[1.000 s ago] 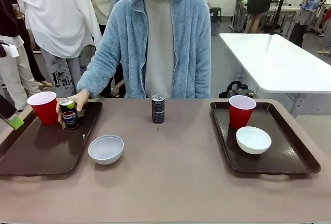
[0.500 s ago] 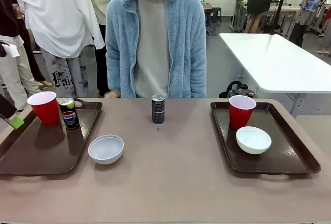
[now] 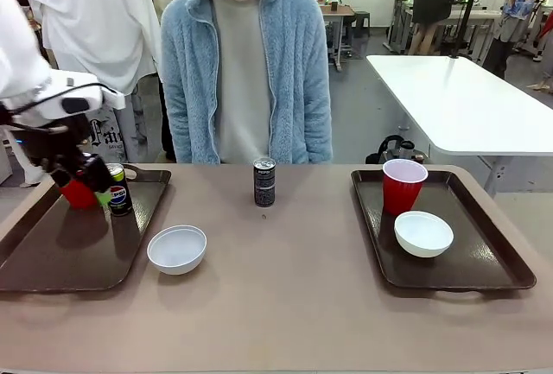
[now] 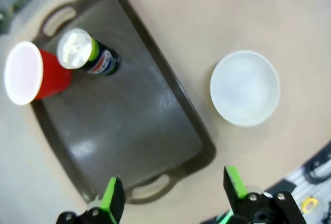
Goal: Prepare tableware on both trays.
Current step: Pick up a Picnic Bowl from the table and place it on a Handle tray.
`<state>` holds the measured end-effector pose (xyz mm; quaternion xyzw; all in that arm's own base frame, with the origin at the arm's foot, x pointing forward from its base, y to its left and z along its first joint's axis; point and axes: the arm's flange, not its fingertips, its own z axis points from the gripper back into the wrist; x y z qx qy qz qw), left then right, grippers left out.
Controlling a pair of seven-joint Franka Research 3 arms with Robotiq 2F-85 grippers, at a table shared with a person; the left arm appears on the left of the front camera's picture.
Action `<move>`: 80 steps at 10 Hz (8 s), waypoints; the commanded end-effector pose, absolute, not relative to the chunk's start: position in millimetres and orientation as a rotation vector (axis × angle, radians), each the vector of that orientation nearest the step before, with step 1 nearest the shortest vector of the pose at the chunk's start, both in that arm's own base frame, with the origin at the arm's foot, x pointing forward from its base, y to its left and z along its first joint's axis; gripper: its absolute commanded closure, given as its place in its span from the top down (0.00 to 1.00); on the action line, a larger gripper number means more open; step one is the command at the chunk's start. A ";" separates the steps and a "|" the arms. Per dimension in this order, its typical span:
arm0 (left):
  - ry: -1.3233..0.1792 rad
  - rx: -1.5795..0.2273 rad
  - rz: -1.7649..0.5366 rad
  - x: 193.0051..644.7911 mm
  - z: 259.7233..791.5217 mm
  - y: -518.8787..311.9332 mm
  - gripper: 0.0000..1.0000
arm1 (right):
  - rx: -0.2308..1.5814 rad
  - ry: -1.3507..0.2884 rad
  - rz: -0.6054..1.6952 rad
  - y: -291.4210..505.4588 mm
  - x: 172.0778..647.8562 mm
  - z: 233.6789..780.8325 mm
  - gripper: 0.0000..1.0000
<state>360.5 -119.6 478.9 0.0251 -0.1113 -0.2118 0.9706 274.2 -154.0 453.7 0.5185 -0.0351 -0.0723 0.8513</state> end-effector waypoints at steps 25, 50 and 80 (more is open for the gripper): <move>-0.146 0.006 -0.306 429.8 345.2 -212.4 0.18 | 1.117 -0.087 -0.145 -153.3 273.7 454.7 1.00; -0.071 -0.034 0.024 391.6 371.3 -12.5 0.01 | 1.117 -0.087 -0.145 -153.3 273.7 454.7 1.00; -0.035 -1.211 -0.233 357.6 439.7 128.7 1.00 | 1.117 -0.087 -0.145 -153.3 273.7 454.7 1.00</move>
